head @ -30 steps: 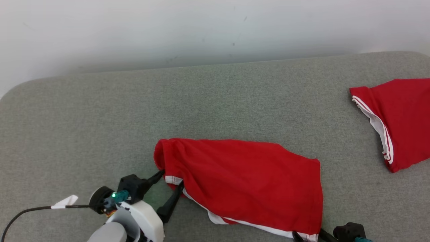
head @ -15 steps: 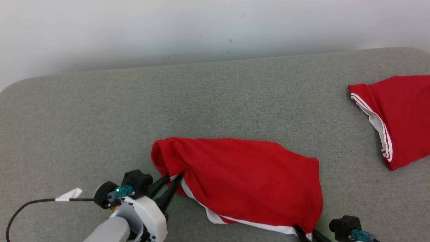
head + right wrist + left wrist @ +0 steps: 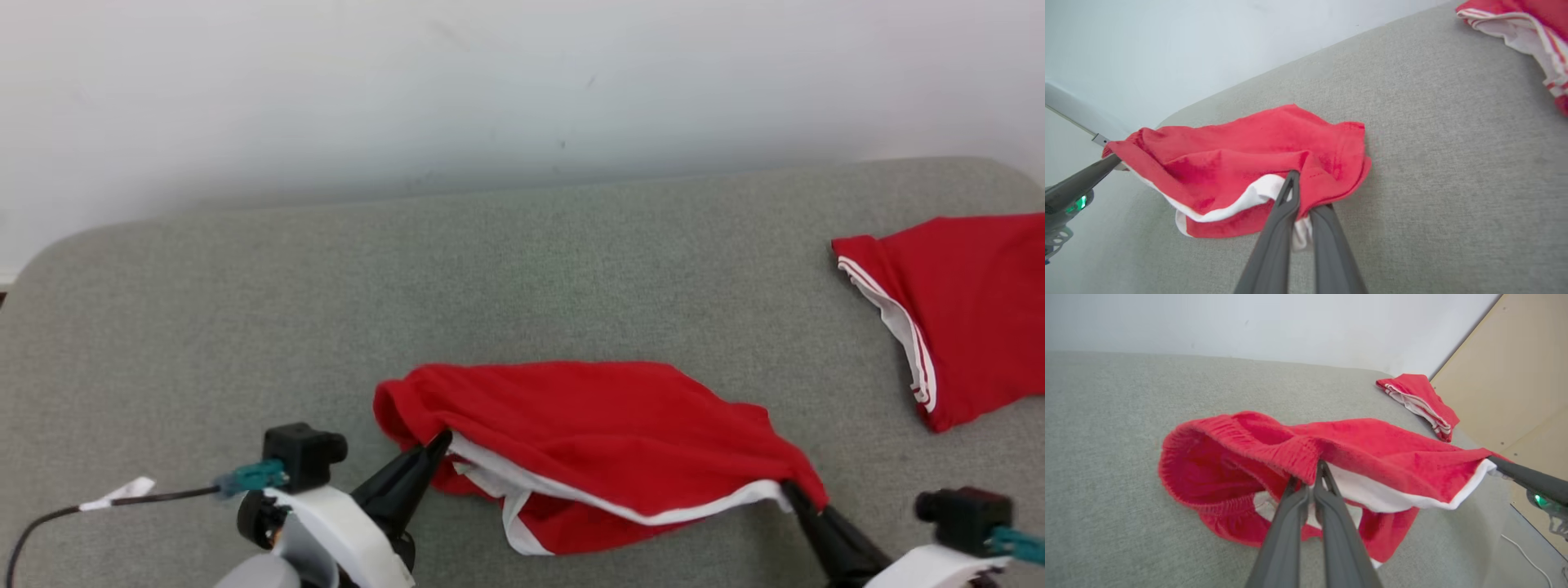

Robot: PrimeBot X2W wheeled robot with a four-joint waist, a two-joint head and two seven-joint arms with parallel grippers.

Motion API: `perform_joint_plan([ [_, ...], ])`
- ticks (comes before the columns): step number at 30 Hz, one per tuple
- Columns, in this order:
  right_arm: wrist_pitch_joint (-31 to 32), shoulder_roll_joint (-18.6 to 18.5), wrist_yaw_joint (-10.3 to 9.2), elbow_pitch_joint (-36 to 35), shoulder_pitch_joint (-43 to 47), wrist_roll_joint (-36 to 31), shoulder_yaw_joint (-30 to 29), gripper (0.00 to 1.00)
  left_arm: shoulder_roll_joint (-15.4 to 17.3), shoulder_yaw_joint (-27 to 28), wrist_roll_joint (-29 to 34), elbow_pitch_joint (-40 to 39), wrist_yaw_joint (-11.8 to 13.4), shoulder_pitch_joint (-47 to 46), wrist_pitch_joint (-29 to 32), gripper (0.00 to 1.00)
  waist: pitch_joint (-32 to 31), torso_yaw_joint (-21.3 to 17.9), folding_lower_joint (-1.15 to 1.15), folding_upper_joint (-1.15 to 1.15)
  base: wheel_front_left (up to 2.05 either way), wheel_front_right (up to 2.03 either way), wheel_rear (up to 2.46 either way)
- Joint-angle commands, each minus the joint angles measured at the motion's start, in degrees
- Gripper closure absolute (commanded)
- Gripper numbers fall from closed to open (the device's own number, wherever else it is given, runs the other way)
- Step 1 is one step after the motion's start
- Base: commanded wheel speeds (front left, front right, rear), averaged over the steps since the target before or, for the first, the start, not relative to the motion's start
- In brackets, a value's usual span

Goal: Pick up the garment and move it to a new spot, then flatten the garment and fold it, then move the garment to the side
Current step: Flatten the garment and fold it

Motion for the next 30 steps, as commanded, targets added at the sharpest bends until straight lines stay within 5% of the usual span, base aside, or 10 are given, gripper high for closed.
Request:
perform_joint_plan([
  [1, 0.74, -1.26, 0.02, -2.09, 0.93, 1.68, -0.95, 1.0, 1.69, 0.65, -2.17, -2.94, 0.16, 1.47, 1.24, 1.0, -1.17, 0.15, 0.0, 0.0, 0.0, 0.0, 0.0],
  [9, 5.7, -5.81, 0.02, -16.71, 2.83, 11.27, -8.64, 1.0, 7.51, 4.01, -13.97, -28.13, 1.84, 8.06, 9.3, 1.0, -4.43, 0.12, 0.0, 0.0, 0.0, 0.0, 0.0],
  [20, 10.39, -8.11, 0.02, -36.39, 4.11, 18.8, -24.84, 1.0, 12.6, 8.43, -24.74, -59.48, 7.71, 10.55, 15.85, 1.0, -4.71, 0.8, 0.0, 0.0, 0.0, 0.0, 0.0],
  [25, 13.9, -8.94, 0.02, -41.99, -0.16, 21.05, -30.63, 1.0, 12.07, 11.22, -29.84, -65.14, 10.48, 5.52, 19.01, 1.0, -1.09, 1.39, 0.0, 0.0, 0.0, 0.0, 0.0],
  [30, 18.69, -9.27, 0.02, -37.88, -11.5, 17.98, -30.45, 1.0, 11.55, 13.84, -29.84, -59.22, 12.35, -5.71, 23.55, 1.0, 4.89, 2.46, 0.0, 0.0, 0.0, 0.0, 0.0],
])
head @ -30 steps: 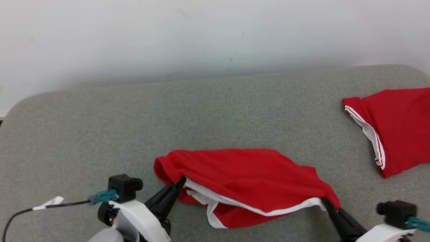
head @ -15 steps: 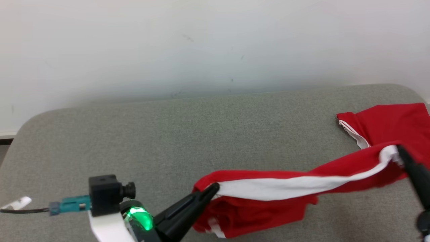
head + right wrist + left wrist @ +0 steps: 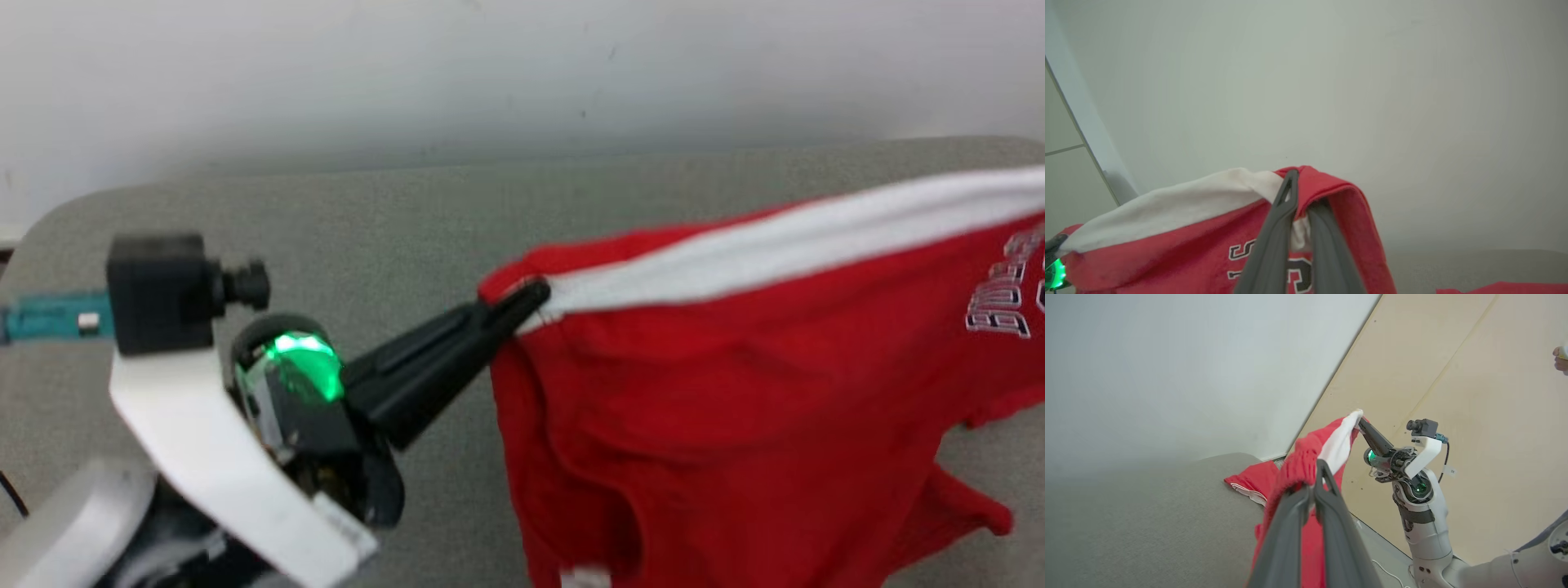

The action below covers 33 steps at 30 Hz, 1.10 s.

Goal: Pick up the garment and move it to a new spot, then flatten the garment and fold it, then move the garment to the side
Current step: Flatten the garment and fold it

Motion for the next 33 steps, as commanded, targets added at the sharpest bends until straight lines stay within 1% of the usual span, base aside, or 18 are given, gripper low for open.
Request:
perform_joint_plan([
  [1, 1.17, 0.99, 0.02, 2.71, -5.05, -1.23, 0.68, 1.0, -0.8, 0.5, 0.48, 3.25, 0.47, -4.13, 1.27, 1.0, 4.5, 1.15, 0.0, 0.0, 0.0, 0.0, 0.0],
  [3, 2.94, 2.13, 0.02, 7.32, -12.34, -4.24, 1.65, 1.0, -1.67, 0.65, 2.42, 9.25, 0.81, -10.84, 2.99, 1.0, 7.25, 1.7, 0.0, 0.0, 0.0, 0.0, 0.0],
  [6, 5.17, 5.96, 0.02, 14.57, -23.57, -9.08, 2.93, 1.0, -4.09, 0.04, 5.49, 19.45, 0.72, -20.89, 4.79, 1.0, 11.68, 2.41, 0.0, 0.0, 0.0, 0.0, 0.0],
  [8, 6.2, 9.36, 0.02, 19.79, -31.53, -13.03, 4.01, 1.0, -5.91, -0.34, 7.92, 26.94, 0.2, -28.02, 5.03, 1.0, 14.32, 2.56, 0.0, 0.0, 0.0, 0.0, 0.0],
  [9, 6.09, 11.13, 0.02, 22.41, -35.37, -15.19, 4.18, 1.0, -7.15, -0.12, 8.95, 30.69, 0.32, -31.31, 4.58, 1.0, 15.68, 2.53, 0.0, 0.0, 0.0, 0.0, 0.0],
  [11, 5.1, 14.34, 0.02, 28.37, -43.59, -18.72, 3.87, 1.0, -9.19, 0.0, 11.41, 37.89, -0.43, -38.33, 3.41, 1.0, 18.26, 2.48, 0.0, 0.0, 0.0, 0.0, 0.0],
  [12, 3.76, 15.46, 0.02, 31.19, -47.28, -20.21, 3.47, 1.0, -10.53, 0.11, 12.5, 41.31, -0.99, -41.46, 2.58, 1.0, 19.42, 2.49, 0.0, 0.0, 0.0, 0.0, 0.0],
  [15, -1.78, 17.55, 0.02, 39.14, -56.63, -23.69, 3.33, 1.0, -12.81, 0.18, 17.33, 50.91, -3.13, -50.69, -1.99, 1.0, 22.77, 2.27, 0.0, 0.0, 0.0, 0.0, 0.0],
  [17, -6.6, 18.03, 0.02, 43.4, -60.92, -25.24, 3.98, 1.0, -14.68, 0.38, 20.61, 56.75, -4.43, -55.19, -7.44, 1.0, 24.36, 2.12, 0.0, 0.0, 0.0, 0.0, 0.0],
  [19, -11.3, 18.09, 0.02, 46.97, -63.6, -26.38, 5.15, 1.0, -15.86, -1.15, 25.21, 61.96, -6.43, -58.75, -13.12, 1.0, 25.85, 2.18, 0.0, 0.0, 0.0, 0.0, 0.0],
  [21, -14.76, 18.14, 0.02, 50.25, -63.93, -25.09, 6.69, 1.0, -17.8, -2.84, 27.51, 66.75, -8.17, -59.28, -17.65, 1.0, 26.83, 2.45, 0.0, 0.0, 0.0, 0.0, 0.0],
  [23, -17.55, 18.13, 0.02, 52.24, -62.16, -23.99, 8.47, 1.0, -18.96, -4.45, 28.83, 70.54, -9.86, -58.45, -21.18, 1.0, 27.02, 2.45, 0.0, 0.0, 0.0, 0.0, 0.0],
  [26, -20.27, 17.83, 0.02, 52.33, -56.91, -22.69, 10.95, 1.0, -20.77, -6.76, 28.23, 74.19, -11.38, -55.41, -24.94, 1.0, 26.44, 2.63, 0.0, 0.0, 0.0, 0.0, 0.0],
  [27, -20.92, 16.79, 0.02, 51.4, -54.38, -22.39, 12.15, 1.0, -21.3, -7.42, 27.62, 74.82, -11.66, -53.73, -25.67, 1.0, 26.01, 2.76, 0.0, 0.0, 0.0, 0.0, 0.0],
  [30, -21.39, 13.76, 0.02, 47.83, -44.38, -19.66, 15.95, 1.0, -21.88, -10.78, 25.56, 73.78, -12.12, -47.54, -27.24, 1.0, 24.03, 2.86, 0.0, 0.0, 0.0, 0.0, 0.0],
  [33, -21.05, 9.45, 0.02, 42.73, -33.46, -17.46, 18.84, 1.0, -20.16, -15.56, 23.31, 68.49, -12.1, -40.58, -27.96, 1.0, 21.95, 3.11, 0.0, 0.0, 0.0, 0.0, 0.0],
])
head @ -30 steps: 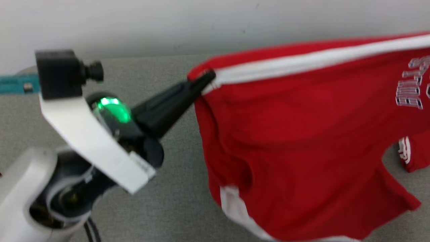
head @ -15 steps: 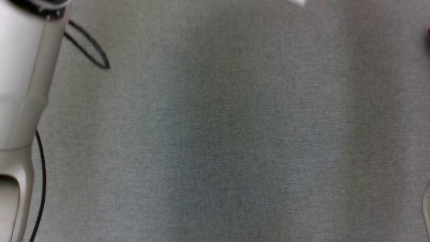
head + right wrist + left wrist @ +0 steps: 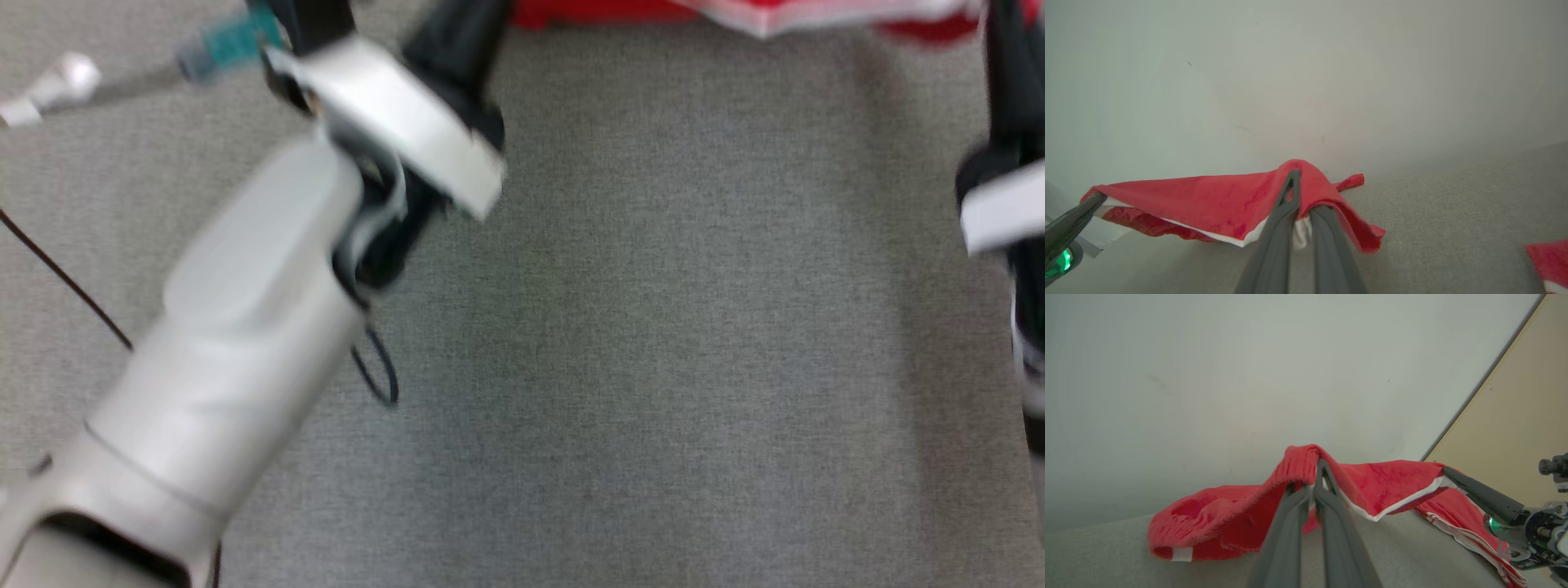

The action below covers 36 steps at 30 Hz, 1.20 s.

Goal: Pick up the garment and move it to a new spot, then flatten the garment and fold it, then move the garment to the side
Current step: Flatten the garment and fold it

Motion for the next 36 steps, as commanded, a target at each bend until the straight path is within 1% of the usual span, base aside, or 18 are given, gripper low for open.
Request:
perform_joint_plan([
  [1, -0.05, -3.06, 0.02, -3.19, 6.67, 1.32, 0.97, 1.0, 2.01, -1.56, -2.38, -3.45, -0.17, 4.78, -0.87, 1.0, -2.38, 0.39, -0.01, 0.0, 0.0, 0.0, 0.0],
  [3, -0.21, -5.27, 0.02, -5.86, 14.1, 2.49, 1.75, 1.0, 3.77, -3.44, -3.53, -7.13, -0.14, 10.35, -1.22, 1.0, -4.74, 0.49, -0.01, 0.0, 0.0, 0.0, 0.0],
  [7, 0.7, -8.56, 0.02, -10.51, 26.55, 4.72, 2.29, 1.0, 7.07, -4.52, -5.06, -12.81, 0.06, 21.11, -1.63, 1.0, -9.57, 0.51, -0.01, 0.0, 0.0, 0.0, 0.0],
  [10, 1.82, -10.14, 0.02, -13.28, 34.38, 5.56, 3.32, 1.0, 9.24, -5.26, -3.97, -16.59, 2.15, 29.44, -1.84, 1.0, -13.07, 0.38, -0.01, 0.0, 0.0, 0.0, 0.0],
  [14, 3.02, -13.09, 0.02, -15.62, 42.97, 5.33, 4.14, 1.0, 10.54, -5.12, -5.82, -21.45, 5.09, 40.93, -1.8, 1.0, -17.57, 0.35, -0.01, 0.0, 0.0, 0.0, 0.0],
  [18, 4.3, -15.22, 0.02, -18.18, 51.3, 6.29, 3.99, 1.0, 11.91, -5.94, -6.84, -25.95, 7.53, 52.02, -1.82, 1.0, -21.02, 0.45, -0.01, 0.0, 0.0, 0.0, 0.0],
  [21, 5.73, -16.54, 0.02, -21.01, 57.74, 7.46, 3.13, 1.0, 12.21, -6.08, -6.98, -29.58, 9.05, 58.23, -1.84, 1.0, -22.62, 1.15, -0.01, 0.0, 0.0, 0.0, 0.0],
  [24, 7.44, -17.86, 0.02, -25.02, 63.29, 8.75, 2.36, 1.0, 13.1, -6.64, -6.59, -33.26, 10.08, 62.23, -1.81, 1.0, -23.58, 2.02, -0.01, 0.0, 0.0, 0.0, 0.0],
  [27, 9.25, -18.6, 0.02, -28.36, 65.97, 10.13, 0.39, 1.0, 13.63, -6.49, -7.69, -37.4, 10.94, 64.01, -1.63, 1.0, -23.82, 2.57, -0.01, 0.0, 0.0, 0.0, 0.0],
  [29, 9.96, -18.95, 0.02, -28.95, 65.83, 10.25, -0.19, 1.0, 13.69, -6.22, -8.2, -38.53, 11.29, 64.2, -1.43, 1.0, -23.71, 2.79, -0.01, 0.0, 0.0, 0.0, 0.0],
  [31, 11.8, -19.71, 0.02, -29.37, 63.91, 10.65, -0.8, 1.0, 13.74, -5.74, -9.18, -40.22, 11.61, 63.53, -0.82, 1.0, -23.17, 3.4, -0.01, 0.0, 0.0, 0.0, 0.0],
  [33, 13.97, -20.69, 0.02, -28.74, 60.85, 10.88, -1.45, 1.0, 13.14, -4.92, -9.81, -41.41, 11.85, 61.98, -0.1, 1.0, -22.06, 4.34, -0.01, 0.0, 0.0, 0.0, 0.0],
  [36, 17.58, -22.3, 0.02, -26.53, 55.26, 10.58, -2.35, 1.0, 11.38, -4.11, -12.09, -42.49, 11.39, 59.27, 1.76, 1.0, -19.92, 6.89, -0.01, 0.0, 0.0, 0.0, 0.0],
])
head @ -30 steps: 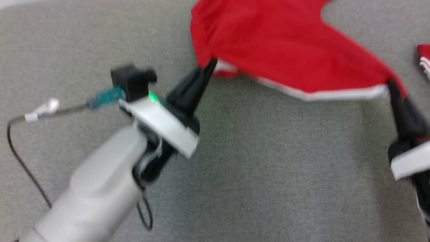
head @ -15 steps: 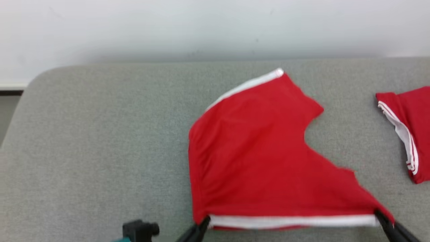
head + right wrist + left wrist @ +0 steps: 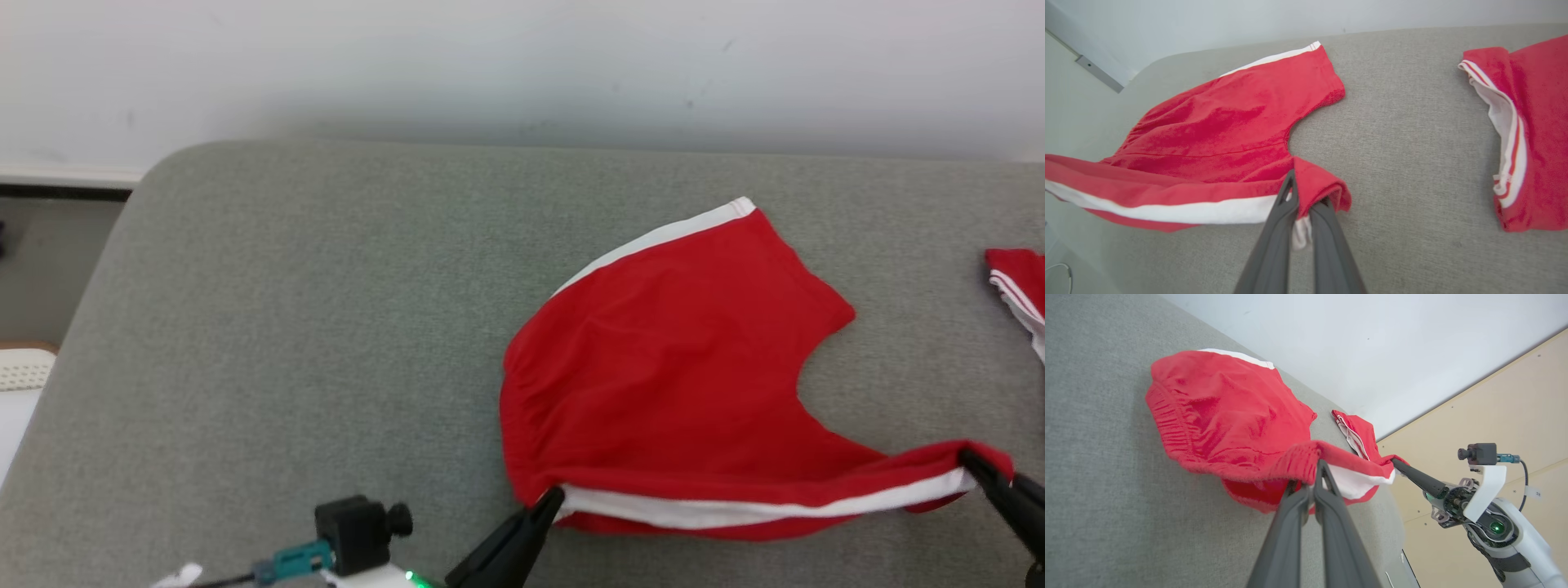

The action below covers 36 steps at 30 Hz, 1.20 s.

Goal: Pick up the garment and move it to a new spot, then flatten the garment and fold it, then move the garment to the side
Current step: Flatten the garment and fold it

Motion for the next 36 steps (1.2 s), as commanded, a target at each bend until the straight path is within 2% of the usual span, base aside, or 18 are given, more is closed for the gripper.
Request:
perform_joint_plan([
  [1, 1.69, -1.18, 0.02, 1.03, -2.91, -0.24, -0.16, 1.0, -0.63, 0.29, -0.93, -0.17, -0.34, -2.26, 1.12, 1.0, 2.4, 2.87, 0.01, -0.01, 0.0, 0.0, 0.0],
  [8, 11.5, -3.99, 0.02, 6.0, -19.96, -1.05, -0.86, 1.0, -9.15, 3.62, -6.67, 2.65, 0.69, -12.31, 5.04, 1.0, 8.82, 9.47, 0.01, -0.01, 0.0, 0.0, 0.0],
  [11, 15.28, -3.53, 0.02, 8.91, -27.26, -1.69, -0.29, 1.0, -13.08, 5.98, -9.19, 5.96, 1.95, -16.92, 5.53, 1.0, 11.33, 11.45, 0.01, -0.01, 0.0, 0.0, 0.0],
  [16, 18.52, -2.29, 0.02, 13.83, -38.26, -4.66, 2.21, 1.0, -16.89, 7.33, -8.13, 13.26, 3.23, -23.3, 5.02, 1.0, 14.83, 13.38, 0.01, -0.01, 0.0, 0.0, 0.0],
  [24, 17.65, -2.04, 0.02, 21.24, -47.72, -9.2, 6.13, 1.0, -20.39, 6.85, -8.28, 20.06, 1.85, -27.32, 3.84, 1.0, 17.3, 15.7, 0.01, -0.01, 0.0, 0.0, 0.0],
  [34, 11.35, -3.21, 0.02, 26.6, -52.49, -11.02, 8.8, 1.0, -21.8, 4.98, -7.6, 23.65, 0.94, -28.53, 1.83, 1.0, 18.66, 17.2, 0.01, -0.01, 0.0, 0.0, 0.0],
  [35, 10.7, -3.16, 0.02, 27.23, -52.82, -11.17, 9.0, 0.99, -21.87, 4.83, -7.53, 23.92, 0.98, -28.59, 1.59, 0.98, 18.75, 17.24, 0.01, -0.01, 0.0, 0.0, 0.0],
  [36, 10.29, -3.03, 0.02, 27.69, -53.03, -11.37, 9.31, 0.84, -21.92, 4.71, -7.38, 24.18, 1.28, -28.75, 1.58, 0.85, 18.85, 17.23, 0.01, -0.01, 0.0, 0.0, 0.0],
])
